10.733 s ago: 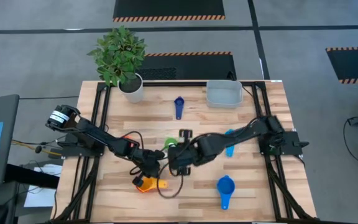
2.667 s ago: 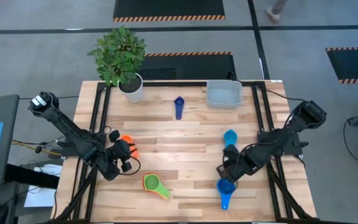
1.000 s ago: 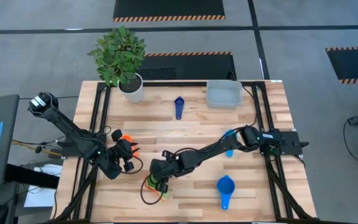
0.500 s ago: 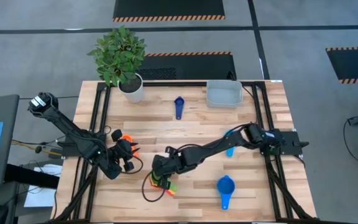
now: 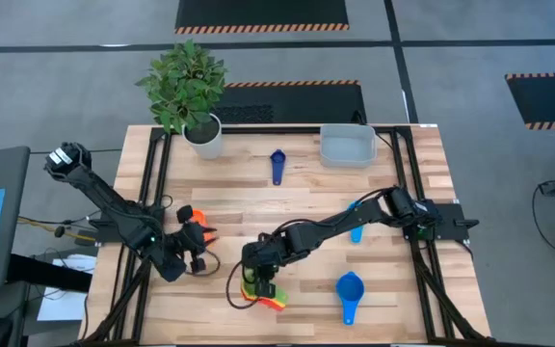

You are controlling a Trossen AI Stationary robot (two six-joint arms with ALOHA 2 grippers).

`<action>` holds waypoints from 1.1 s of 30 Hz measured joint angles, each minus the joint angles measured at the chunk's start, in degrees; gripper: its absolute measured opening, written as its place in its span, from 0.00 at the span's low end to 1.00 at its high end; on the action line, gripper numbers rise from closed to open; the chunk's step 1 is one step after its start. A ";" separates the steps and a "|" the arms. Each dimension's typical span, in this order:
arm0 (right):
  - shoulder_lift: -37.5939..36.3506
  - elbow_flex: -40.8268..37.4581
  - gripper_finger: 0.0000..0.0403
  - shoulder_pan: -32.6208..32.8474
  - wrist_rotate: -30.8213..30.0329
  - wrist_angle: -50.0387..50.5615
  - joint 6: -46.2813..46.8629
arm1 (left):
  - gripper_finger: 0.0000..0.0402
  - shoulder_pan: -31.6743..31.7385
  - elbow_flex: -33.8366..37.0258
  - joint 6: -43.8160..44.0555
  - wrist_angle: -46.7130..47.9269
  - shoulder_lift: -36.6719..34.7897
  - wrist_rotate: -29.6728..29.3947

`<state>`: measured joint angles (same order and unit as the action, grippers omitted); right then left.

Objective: Nest measuring cups in basket
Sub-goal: Remove the stacked measuring cups from the red measuring cup

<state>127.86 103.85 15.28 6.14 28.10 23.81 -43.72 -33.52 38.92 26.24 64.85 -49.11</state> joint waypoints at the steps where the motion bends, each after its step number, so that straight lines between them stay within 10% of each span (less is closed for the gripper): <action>1: 0.01 -0.66 0.06 -0.46 -0.13 -1.25 0.52 | 0.23 -0.83 0.00 -4.25 -3.02 0.71 0.03; 9: -0.08 -3.96 0.06 -2.70 -0.05 -5.64 1.67 | 0.23 -2.16 -0.20 -37.20 -27.40 10.81 11.45; 26: -0.08 -3.91 0.07 -2.68 1.65 -5.98 1.00 | 0.36 3.59 -4.82 -53.64 -33.18 22.55 22.23; 33: -0.08 -3.91 0.07 -2.66 2.82 -6.08 1.01 | 0.21 5.44 -5.04 -56.07 -33.80 22.55 27.67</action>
<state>127.79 99.94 12.62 8.96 22.02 24.82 -38.27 -38.56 -17.15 -7.56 87.39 -21.44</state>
